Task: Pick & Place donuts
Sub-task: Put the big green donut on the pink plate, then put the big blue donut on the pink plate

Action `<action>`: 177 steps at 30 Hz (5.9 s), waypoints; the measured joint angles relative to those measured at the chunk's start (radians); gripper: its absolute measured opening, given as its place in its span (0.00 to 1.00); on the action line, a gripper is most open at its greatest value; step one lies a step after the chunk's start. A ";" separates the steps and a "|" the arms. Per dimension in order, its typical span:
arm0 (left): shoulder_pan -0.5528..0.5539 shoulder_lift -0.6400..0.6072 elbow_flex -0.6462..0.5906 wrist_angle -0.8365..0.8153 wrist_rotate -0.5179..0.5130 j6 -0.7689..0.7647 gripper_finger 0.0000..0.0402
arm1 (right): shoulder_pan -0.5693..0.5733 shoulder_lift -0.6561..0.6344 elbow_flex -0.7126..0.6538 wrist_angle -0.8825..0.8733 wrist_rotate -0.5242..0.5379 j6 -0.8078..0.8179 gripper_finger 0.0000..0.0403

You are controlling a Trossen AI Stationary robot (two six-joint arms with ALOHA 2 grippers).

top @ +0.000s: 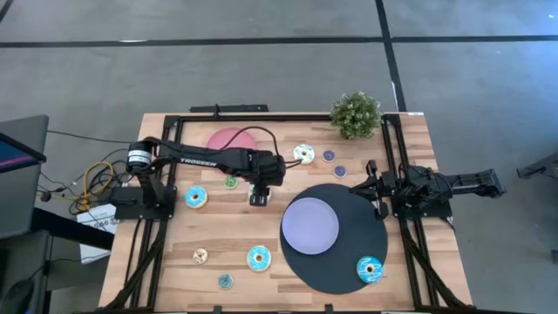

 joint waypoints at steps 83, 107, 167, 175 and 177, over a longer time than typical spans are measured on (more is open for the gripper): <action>0.094 0.169 0.121 -0.202 0.064 -0.012 0.42 | 0.000 0.000 0.000 0.000 0.000 0.000 0.00; 0.650 -0.051 -0.048 -0.134 0.073 -0.042 0.42 | 0.000 0.000 0.000 0.000 0.000 0.000 0.00; 0.741 -0.080 -0.171 -0.018 -0.092 -0.072 0.60 | 0.000 0.000 0.000 0.000 0.000 0.000 0.00; 0.736 -0.205 -0.159 -0.043 -0.049 -0.144 0.60 | 0.000 0.000 0.000 0.000 0.000 0.000 0.00; 0.717 -0.249 -0.167 -0.049 0.007 -0.185 0.59 | 0.000 0.000 0.000 0.000 0.000 0.000 0.00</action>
